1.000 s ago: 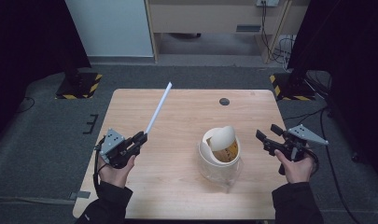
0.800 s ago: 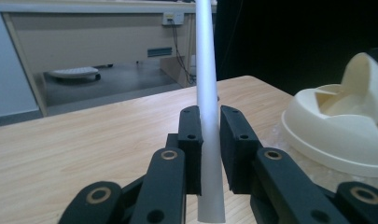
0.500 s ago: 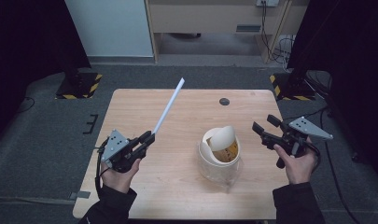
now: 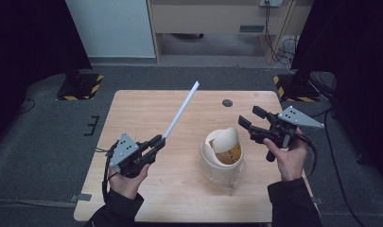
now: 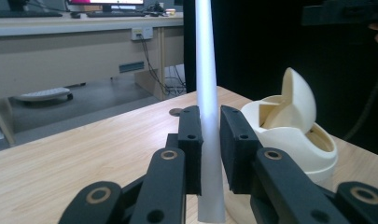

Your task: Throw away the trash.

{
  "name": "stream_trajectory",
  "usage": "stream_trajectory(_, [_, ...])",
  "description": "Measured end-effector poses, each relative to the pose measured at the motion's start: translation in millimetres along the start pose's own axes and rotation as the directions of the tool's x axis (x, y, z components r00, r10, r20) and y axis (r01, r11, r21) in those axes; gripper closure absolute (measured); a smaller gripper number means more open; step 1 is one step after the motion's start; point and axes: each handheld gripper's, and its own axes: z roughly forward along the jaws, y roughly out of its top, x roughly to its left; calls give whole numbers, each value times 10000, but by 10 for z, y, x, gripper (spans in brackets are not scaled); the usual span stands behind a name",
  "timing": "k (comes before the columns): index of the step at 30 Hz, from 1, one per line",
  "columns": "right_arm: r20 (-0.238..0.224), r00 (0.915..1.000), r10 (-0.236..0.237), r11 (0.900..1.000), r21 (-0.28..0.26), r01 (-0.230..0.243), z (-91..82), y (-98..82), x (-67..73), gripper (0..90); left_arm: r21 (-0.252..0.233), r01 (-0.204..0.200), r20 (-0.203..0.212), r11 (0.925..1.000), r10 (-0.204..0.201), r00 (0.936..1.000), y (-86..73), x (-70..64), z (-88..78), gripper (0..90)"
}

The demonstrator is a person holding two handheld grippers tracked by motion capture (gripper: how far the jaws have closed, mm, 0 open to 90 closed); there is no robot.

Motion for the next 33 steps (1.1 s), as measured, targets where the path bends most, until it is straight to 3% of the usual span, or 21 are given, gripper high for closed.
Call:
stream_trajectory(9, [-497, 9987, -66, 10000, -65, 63, 177, 61, 194, 347, -211, -198, 359, 9996, 206, 9991, 61, -152, 78, 787])
stream_trajectory(16, [-1008, 9949, -72, 9998, -192, 53, 258, 139, 340, 379, -293, -568, 826, 9980, 591, 9948, 99, -348, 174, 787])
stream_trajectory(27, [-1875, 9817, 343, 9994, -40, -357, 360, 128, 490, 451, -255, -784, 1185, 9966, 809, 9897, 80, -483, 200, 787])
stream_trajectory(33, [-2279, 9722, 545, 9985, 36, -551, 388, 130, 543, 548, -185, -835, 1275, 9963, 852, 9882, 64, -515, 201, 787])
